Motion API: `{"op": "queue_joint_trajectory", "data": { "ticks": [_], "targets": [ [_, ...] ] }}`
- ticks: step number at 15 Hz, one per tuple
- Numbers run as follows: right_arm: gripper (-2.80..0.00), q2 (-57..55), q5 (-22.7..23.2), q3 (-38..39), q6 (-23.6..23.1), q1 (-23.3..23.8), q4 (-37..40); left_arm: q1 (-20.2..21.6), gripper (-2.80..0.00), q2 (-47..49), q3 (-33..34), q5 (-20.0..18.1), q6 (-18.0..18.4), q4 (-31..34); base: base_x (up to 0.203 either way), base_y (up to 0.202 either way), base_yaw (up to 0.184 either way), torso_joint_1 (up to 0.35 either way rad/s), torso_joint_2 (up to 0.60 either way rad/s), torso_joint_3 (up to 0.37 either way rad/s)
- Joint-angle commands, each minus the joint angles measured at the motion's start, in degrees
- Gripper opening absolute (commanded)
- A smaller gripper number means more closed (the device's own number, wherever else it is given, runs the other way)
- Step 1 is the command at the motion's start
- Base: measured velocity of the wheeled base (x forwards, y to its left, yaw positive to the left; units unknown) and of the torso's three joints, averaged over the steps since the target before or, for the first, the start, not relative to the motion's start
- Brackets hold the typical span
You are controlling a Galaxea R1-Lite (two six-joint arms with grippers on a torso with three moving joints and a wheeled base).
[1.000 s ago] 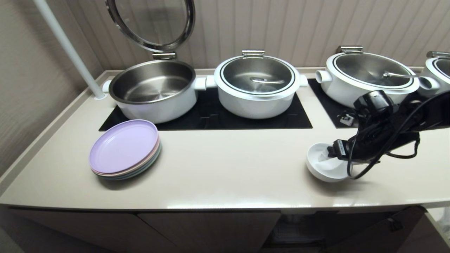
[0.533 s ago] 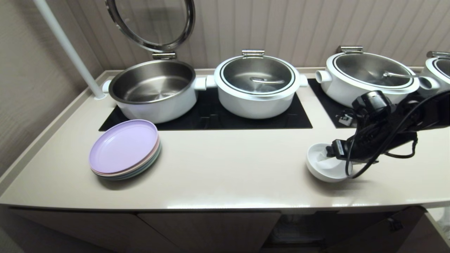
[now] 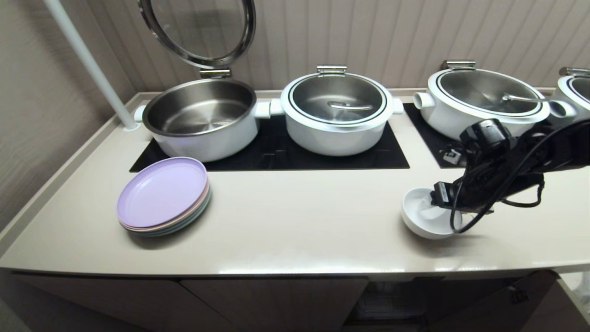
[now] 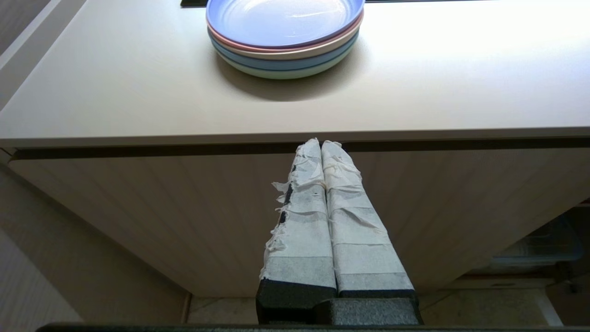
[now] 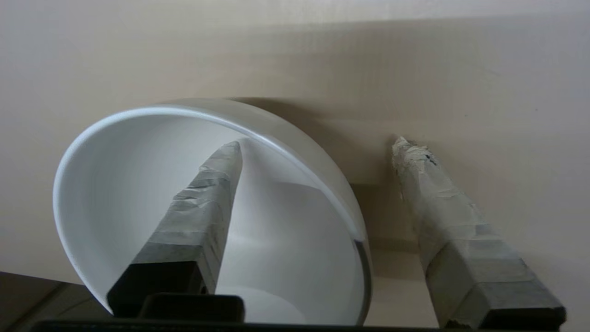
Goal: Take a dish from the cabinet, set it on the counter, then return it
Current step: Pick up the bowl from the table
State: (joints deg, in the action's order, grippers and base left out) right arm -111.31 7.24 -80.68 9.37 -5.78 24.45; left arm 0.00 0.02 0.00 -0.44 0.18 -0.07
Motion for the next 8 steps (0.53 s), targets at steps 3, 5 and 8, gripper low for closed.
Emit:
{"op": "queue_joint_trajectory", "data": {
  "ticks": [3, 5, 8],
  "targets": [
    [-2.80, -0.49, 0.05, -0.01, 0.90, -0.29, -0.72, 0.00, -2.80, -0.02, 0.00, 0.00, -0.01, -0.01, 0.000, 0.000, 0.000, 0.000, 0.00, 0.000],
    [-2.80, -0.58, 0.05, -0.01, 0.82, -0.29, -0.81, 0.00, -2.80, -0.02, 0.00, 0.00, -0.01, -0.01, 0.000, 0.000, 0.000, 0.000, 0.00, 0.000],
    [-2.80, -0.58, 0.05, -0.01, 0.74, -0.29, -0.89, 0.00, -2.80, -0.02, 0.00, 0.00, -0.01, -0.01, 0.000, 0.000, 0.000, 0.000, 0.00, 0.000]
  ]
}}
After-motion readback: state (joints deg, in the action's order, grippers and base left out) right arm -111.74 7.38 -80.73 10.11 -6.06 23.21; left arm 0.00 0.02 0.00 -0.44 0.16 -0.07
